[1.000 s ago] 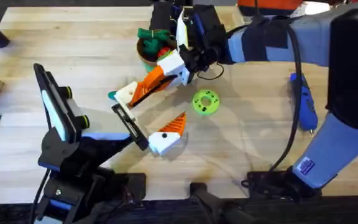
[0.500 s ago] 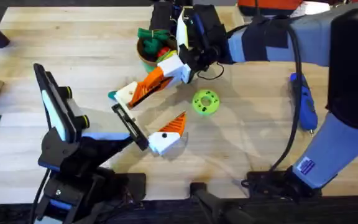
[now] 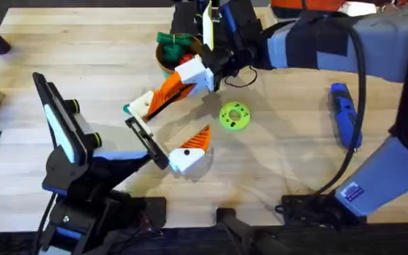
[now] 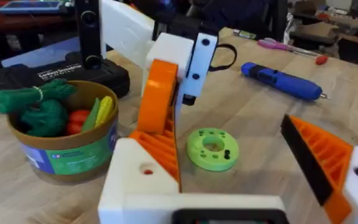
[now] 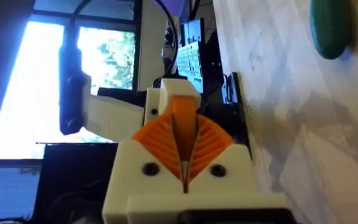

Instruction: Pick up the gripper from the table and insert it into the empty holder that is missing its gripper. Then pick up a screw, insert it into the mounting hole, and use the screwdriver to tighten it. Finally, clean up the table by picking up the vegetable and placing it into the bucket.

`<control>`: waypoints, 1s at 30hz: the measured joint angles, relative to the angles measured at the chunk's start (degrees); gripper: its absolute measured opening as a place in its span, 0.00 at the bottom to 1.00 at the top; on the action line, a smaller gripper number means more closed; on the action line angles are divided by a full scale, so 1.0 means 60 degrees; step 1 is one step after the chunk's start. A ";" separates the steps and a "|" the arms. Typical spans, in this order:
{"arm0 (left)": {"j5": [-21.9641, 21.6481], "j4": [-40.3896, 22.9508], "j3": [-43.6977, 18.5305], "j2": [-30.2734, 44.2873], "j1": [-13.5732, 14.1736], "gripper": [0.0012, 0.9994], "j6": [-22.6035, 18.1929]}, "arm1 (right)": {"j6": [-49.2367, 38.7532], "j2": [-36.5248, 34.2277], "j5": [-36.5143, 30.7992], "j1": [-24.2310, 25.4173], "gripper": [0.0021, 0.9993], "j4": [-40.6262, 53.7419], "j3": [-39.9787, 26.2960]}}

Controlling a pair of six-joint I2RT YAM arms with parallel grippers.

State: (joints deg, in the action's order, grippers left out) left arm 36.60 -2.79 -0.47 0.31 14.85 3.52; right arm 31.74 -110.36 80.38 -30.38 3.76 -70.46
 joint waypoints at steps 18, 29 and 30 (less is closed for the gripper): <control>-0.0364 -0.0076 0.0000 -0.0002 -0.0091 0.99 0.0217 | 0.0147 0.0204 -0.0962 -0.0351 0.01 -0.0046 0.0000; -0.0353 -0.0076 0.0000 -0.0002 -0.0087 0.99 0.0213 | 0.0180 0.0207 -0.0952 -0.0348 0.11 -0.0042 0.0000; -0.0354 -0.0076 0.0000 -0.0002 -0.0087 0.99 0.0213 | 0.0180 0.0207 -0.0952 -0.0345 0.12 -0.0042 0.0000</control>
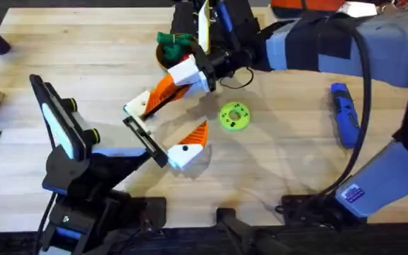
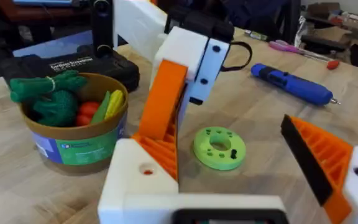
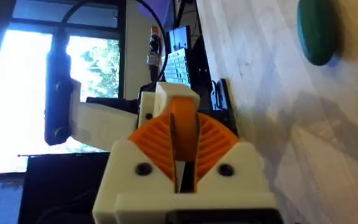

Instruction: Pick up the gripper from the table and insert it into the empty holder that is missing its gripper. Then pick up a screw, insert it into the mounting hole, and use the screwdriver to tighten it. Finally, clean up the table by picking up the vegetable and placing it into the bucket.

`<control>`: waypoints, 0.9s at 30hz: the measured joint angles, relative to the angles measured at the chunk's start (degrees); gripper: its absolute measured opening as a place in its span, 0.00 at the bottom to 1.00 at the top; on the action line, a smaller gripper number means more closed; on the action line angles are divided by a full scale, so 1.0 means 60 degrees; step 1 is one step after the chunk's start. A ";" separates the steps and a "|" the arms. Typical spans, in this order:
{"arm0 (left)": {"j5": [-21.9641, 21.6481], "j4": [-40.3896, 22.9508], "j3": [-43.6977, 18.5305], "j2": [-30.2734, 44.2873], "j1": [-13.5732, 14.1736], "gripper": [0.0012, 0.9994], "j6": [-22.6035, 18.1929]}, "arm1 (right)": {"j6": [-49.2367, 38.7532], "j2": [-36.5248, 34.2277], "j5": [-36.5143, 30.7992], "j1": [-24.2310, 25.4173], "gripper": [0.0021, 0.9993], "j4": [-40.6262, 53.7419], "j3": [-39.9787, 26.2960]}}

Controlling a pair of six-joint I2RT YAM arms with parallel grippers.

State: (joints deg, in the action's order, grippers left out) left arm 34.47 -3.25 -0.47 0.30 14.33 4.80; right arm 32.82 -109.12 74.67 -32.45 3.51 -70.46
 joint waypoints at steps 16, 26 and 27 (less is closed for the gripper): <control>0.0476 0.0000 0.0000 0.0003 0.0073 0.99 -0.0007 | 0.0010 0.0000 0.0047 -0.0144 0.44 -0.0003 0.0000; 0.0561 -0.0004 0.0000 0.0000 0.0073 0.99 -0.0004 | 0.0017 0.0000 0.0024 -0.0144 1.00 -0.0009 0.0000; 0.0565 -0.0004 0.0000 0.0003 0.0073 0.99 -0.0006 | 0.0018 0.0000 -0.0034 -0.0144 1.00 -0.0007 0.0000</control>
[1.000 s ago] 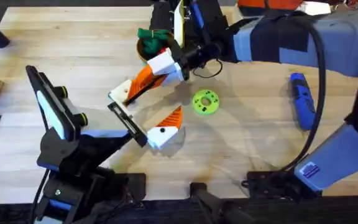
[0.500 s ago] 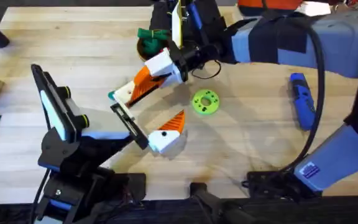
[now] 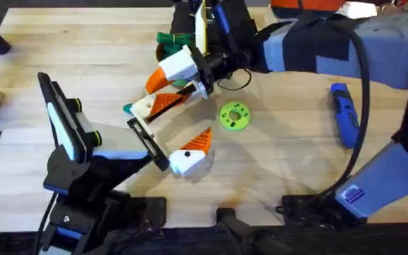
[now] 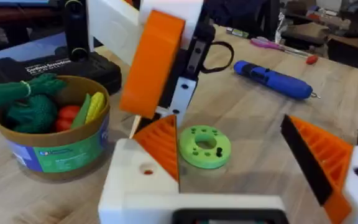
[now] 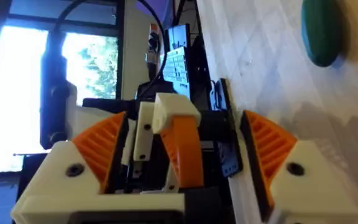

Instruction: Pick up the gripper from the table and insert it into the empty holder that is missing its gripper. Then pick up a screw, insert it into the mounting hole, and use the screwdriver to tighten it. Finally, clean up the table by picking up the vegetable and placing it into the bucket.

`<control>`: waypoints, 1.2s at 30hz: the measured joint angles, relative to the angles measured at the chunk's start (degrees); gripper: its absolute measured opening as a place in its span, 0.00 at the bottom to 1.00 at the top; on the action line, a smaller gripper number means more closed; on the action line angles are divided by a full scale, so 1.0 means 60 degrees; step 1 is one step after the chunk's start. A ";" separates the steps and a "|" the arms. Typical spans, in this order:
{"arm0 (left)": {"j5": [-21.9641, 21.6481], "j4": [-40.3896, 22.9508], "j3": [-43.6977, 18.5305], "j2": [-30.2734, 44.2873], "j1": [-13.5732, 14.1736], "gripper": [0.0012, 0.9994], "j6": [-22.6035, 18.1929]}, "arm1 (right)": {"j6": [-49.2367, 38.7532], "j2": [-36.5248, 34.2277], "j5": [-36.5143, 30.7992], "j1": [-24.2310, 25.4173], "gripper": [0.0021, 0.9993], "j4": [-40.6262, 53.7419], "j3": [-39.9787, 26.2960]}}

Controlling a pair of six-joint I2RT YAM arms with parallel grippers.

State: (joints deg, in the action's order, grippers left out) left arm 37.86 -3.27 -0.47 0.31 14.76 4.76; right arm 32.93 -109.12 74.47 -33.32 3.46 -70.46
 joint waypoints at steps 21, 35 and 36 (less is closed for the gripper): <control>0.0012 0.0000 0.0000 0.0001 0.0000 0.99 0.0000 | -0.1980 0.4332 -0.7442 0.0964 1.00 0.5487 -0.0004; 0.0014 0.0000 0.0000 0.0001 0.0000 0.99 0.0003 | -0.2378 0.5807 -1.1941 0.0406 1.00 0.7444 -0.0004; 0.0016 0.0000 0.0000 -0.0003 0.0000 0.99 0.0002 | -0.2356 0.5807 -1.2042 0.0377 1.00 0.7526 0.0000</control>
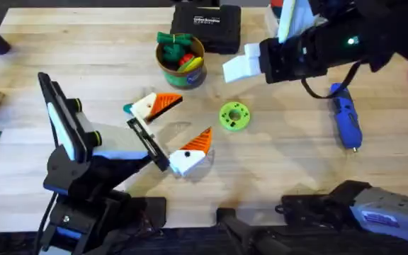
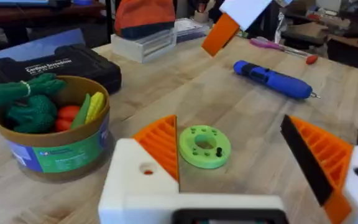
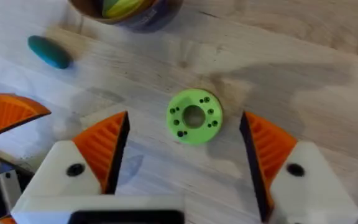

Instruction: Pick up the gripper from the table and insert it into the empty holder that is missing its gripper. Then pick up a screw, insert it into the mounting hole, and use the screwdriver to tighten it. Finally, clean up the table by picking up the vegetable and placing it into the bucket.

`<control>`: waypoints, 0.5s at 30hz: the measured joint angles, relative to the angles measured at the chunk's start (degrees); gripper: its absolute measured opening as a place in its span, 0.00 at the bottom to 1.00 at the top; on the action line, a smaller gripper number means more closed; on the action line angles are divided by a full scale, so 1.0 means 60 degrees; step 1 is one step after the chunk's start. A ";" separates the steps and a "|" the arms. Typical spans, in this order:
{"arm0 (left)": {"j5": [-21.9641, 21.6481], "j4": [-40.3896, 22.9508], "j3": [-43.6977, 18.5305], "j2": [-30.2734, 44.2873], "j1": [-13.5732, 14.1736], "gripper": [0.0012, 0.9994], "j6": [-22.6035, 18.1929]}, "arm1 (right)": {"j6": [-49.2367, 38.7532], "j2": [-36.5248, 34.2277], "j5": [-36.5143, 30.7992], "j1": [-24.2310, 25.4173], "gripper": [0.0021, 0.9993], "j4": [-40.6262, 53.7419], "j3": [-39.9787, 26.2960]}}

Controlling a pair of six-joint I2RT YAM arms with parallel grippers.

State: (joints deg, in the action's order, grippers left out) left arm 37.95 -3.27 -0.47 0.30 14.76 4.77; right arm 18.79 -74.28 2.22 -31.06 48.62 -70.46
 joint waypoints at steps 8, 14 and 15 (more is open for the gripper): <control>-0.0004 0.0000 0.0000 0.0004 0.0000 0.99 0.0000 | 0.0936 0.0000 -0.1037 -0.1300 1.00 -0.0929 0.1920; -0.0004 0.0000 0.0000 0.0003 0.0000 0.99 0.0000 | 0.1401 -0.0509 -0.1343 -0.1764 0.85 -0.1296 0.2280; 0.0000 0.0000 0.0000 0.0003 0.0000 0.99 0.0001 | 0.1442 -0.0646 -0.1367 -0.1825 0.82 -0.1311 0.2280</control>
State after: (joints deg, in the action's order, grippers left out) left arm 37.95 -3.27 -0.47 0.31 14.76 4.78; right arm 27.44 -78.16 -5.98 -42.01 40.75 -56.77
